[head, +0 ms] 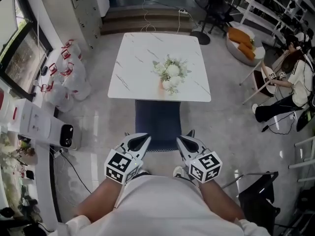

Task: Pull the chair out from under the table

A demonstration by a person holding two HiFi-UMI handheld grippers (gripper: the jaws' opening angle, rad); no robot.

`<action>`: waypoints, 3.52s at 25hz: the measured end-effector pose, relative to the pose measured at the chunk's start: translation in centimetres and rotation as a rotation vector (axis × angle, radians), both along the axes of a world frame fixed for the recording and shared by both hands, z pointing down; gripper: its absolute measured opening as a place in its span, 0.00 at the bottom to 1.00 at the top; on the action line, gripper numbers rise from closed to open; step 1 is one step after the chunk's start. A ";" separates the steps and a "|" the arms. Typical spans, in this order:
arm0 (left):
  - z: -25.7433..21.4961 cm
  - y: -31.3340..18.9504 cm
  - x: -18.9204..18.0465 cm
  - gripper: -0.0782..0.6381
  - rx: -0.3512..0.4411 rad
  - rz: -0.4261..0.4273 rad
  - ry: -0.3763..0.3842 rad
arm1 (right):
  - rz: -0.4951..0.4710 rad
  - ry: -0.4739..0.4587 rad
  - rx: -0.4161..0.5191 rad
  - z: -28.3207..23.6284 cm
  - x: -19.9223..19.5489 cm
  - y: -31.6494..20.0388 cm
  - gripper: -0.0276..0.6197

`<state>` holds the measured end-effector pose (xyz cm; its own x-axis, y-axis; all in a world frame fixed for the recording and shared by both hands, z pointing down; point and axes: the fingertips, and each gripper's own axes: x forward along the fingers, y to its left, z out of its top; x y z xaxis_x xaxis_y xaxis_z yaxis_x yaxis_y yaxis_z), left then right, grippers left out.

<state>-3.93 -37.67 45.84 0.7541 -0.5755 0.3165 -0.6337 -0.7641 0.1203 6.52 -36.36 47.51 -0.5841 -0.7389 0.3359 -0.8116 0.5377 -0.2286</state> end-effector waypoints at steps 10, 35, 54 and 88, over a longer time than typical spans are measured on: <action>0.2 -0.8 2.4 0.12 0.006 -0.037 -0.024 | -0.040 -0.007 0.001 0.2 2.5 -1.0 0.05; 0.4 -0.3 2.7 0.17 0.015 -0.014 -0.074 | -0.057 0.005 0.012 0.1 2.6 -0.8 0.11; 1.6 -0.4 2.0 0.29 0.001 -0.024 -0.101 | -0.039 0.044 0.024 0.6 2.3 -1.3 0.25; 16.4 3.7 0.2 0.30 -0.224 0.181 -0.414 | -0.291 0.484 -0.190 14.3 2.6 2.9 0.27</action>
<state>-3.73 -34.02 62.29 0.6206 -0.3305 0.7110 -0.5226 -0.8504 0.0609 9.09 -33.48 61.83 -0.5009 -0.4724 0.7252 -0.6729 0.7395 0.0170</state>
